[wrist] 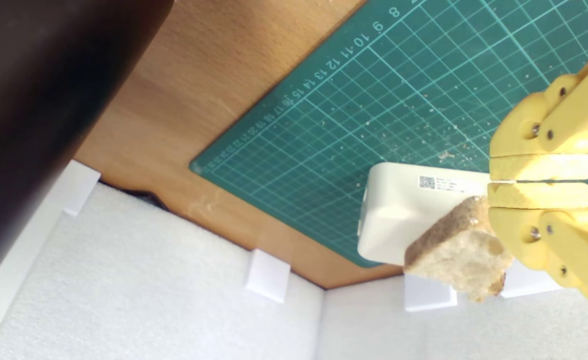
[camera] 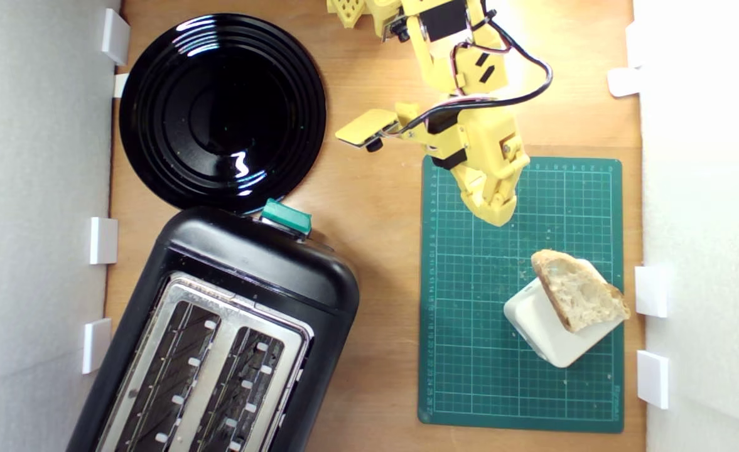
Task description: Pick bread and place in toaster
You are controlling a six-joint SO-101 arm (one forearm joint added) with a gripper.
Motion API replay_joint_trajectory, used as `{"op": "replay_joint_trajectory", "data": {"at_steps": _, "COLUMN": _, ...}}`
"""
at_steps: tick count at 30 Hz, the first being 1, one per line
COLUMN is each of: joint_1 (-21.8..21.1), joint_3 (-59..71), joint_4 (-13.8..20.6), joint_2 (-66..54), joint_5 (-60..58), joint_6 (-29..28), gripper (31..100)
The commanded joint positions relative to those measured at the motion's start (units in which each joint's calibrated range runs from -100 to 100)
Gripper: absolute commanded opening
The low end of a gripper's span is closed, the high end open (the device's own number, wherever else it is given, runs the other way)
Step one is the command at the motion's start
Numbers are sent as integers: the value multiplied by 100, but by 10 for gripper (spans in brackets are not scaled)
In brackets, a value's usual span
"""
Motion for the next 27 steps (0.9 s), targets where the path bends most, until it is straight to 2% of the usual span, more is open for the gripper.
{"op": "replay_joint_trajectory", "data": {"at_steps": 1, "joint_1": 37, "joint_3": -18, "joint_4": 1786, "joint_2": -38, "joint_5": -286, "joint_6": -1004, "gripper": 372}}
{"op": "replay_joint_trajectory", "data": {"at_steps": 4, "joint_1": 117, "joint_3": -27, "joint_4": 2828, "joint_2": -38, "joint_5": -312, "joint_6": -1700, "gripper": 372}}
{"op": "replay_joint_trajectory", "data": {"at_steps": 6, "joint_1": 109, "joint_3": -27, "joint_4": 3381, "joint_2": 3, "joint_5": -329, "joint_6": -2077, "gripper": 372}}
{"op": "replay_joint_trajectory", "data": {"at_steps": 7, "joint_1": 93, "joint_3": -27, "joint_4": 3599, "joint_2": 37, "joint_5": -337, "joint_6": -2218, "gripper": 372}}
{"op": "replay_joint_trajectory", "data": {"at_steps": 9, "joint_1": 53, "joint_3": -18, "joint_4": 3817, "joint_2": 45, "joint_5": -337, "joint_6": -2453, "gripper": 373}}
{"op": "replay_joint_trajectory", "data": {"at_steps": 14, "joint_1": 61, "joint_3": -27, "joint_4": 3826, "joint_2": 62, "joint_5": -346, "joint_6": -2568, "gripper": 401}}
{"op": "replay_joint_trajectory", "data": {"at_steps": 22, "joint_1": 109, "joint_3": -37, "joint_4": 3835, "joint_2": 436, "joint_5": -371, "joint_6": -2568, "gripper": 402}}
{"op": "replay_joint_trajectory", "data": {"at_steps": 26, "joint_1": 125, "joint_3": 0, "joint_4": 3717, "joint_2": 943, "joint_5": -1190, "joint_6": -2328, "gripper": 400}}
{"op": "replay_joint_trajectory", "data": {"at_steps": 27, "joint_1": 125, "joint_3": -9, "joint_4": 3545, "joint_2": 1018, "joint_5": -1276, "joint_6": -2223, "gripper": 400}}
